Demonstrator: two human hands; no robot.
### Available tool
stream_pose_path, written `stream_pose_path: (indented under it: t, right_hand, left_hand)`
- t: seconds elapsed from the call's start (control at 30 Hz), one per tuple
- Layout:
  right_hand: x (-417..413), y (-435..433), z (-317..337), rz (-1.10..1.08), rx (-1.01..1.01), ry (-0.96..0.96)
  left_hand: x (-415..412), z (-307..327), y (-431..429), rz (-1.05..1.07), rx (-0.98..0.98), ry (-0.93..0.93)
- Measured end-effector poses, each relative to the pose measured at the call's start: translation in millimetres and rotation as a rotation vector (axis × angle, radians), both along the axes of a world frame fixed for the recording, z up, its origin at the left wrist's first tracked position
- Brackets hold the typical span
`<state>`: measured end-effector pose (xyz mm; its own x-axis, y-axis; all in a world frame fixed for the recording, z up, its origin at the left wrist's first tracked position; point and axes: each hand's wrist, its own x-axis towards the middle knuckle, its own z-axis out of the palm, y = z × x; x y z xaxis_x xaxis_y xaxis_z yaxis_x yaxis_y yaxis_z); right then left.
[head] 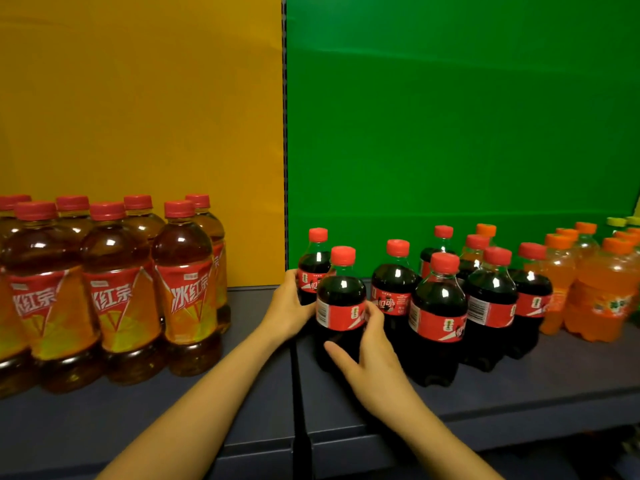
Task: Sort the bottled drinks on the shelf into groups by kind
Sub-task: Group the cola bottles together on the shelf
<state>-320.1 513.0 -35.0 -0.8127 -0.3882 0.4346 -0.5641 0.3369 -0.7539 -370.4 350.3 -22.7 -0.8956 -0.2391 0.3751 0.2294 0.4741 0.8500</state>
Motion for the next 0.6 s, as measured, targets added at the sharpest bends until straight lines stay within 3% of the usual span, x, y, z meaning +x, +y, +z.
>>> stream_pose_path:
  t: [0.2,0.6]
  right_hand:
    - [-26.9,-29.0,3.1,-0.016,-0.038,-0.109]
    - [-76.9,-55.5,3.9,-0.349,-0.133,-0.169]
  left_hand:
    - [-3.2,-1.7,-18.8,0.053,0.052,0.033]
    - [-7.8,-8.6,-24.3,0.121,0.023,0.063]
